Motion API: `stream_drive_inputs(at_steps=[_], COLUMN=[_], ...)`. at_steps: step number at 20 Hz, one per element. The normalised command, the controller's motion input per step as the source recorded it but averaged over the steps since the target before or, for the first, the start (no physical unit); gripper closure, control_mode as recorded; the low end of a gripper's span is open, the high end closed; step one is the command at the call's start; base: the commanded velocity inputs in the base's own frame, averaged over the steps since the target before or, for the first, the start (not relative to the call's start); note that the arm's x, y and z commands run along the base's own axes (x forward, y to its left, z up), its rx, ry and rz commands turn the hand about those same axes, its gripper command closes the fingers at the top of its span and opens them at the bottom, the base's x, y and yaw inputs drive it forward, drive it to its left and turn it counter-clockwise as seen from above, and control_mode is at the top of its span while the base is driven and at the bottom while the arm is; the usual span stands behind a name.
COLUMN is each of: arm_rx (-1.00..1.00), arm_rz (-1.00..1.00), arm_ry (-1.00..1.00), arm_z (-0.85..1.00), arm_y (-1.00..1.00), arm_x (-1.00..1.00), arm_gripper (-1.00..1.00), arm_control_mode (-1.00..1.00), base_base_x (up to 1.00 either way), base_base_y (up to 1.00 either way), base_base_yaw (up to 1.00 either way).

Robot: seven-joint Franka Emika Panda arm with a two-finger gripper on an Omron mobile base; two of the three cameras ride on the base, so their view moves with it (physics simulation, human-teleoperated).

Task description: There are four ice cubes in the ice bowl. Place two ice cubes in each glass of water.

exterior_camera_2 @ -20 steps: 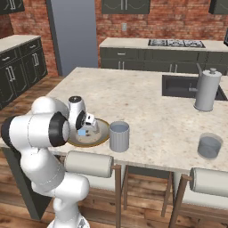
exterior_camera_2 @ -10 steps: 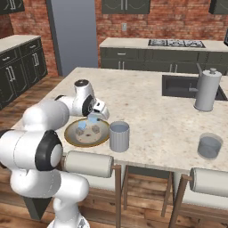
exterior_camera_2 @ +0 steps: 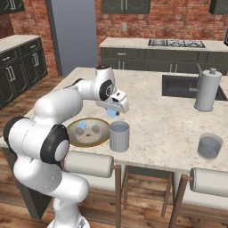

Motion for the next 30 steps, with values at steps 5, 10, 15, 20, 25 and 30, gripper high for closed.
stream_drive_inputs(at_steps=[5,10,15,20,25,30], arm_rx=[0.27,0.15,-0.04,-0.21,-0.01,0.00], arm_rz=[0.00,0.00,0.00,0.15,0.01,0.00], arm_ry=[0.10,0.03,0.00,0.00,0.00,0.00], arm_z=[-0.37,-0.08,-0.14,-0.43,-0.20,-0.15], arm_y=[-0.36,0.00,0.00,0.00,0.00,0.00], arm_x=[-0.07,-0.03,0.16,0.00,0.00,0.06], arm_gripper=[1.00,1.00,1.00,1.00,1.00,1.00], arm_control_mode=[-1.00,-1.00,-1.00,-1.00,-1.00,-1.00], base_base_x=[0.00,0.00,0.00,0.00,0.00,0.00], base_base_y=[0.00,0.00,0.00,0.00,0.00,0.00], base_base_yaw=[0.00,0.00,0.00,0.00,0.00,0.00])
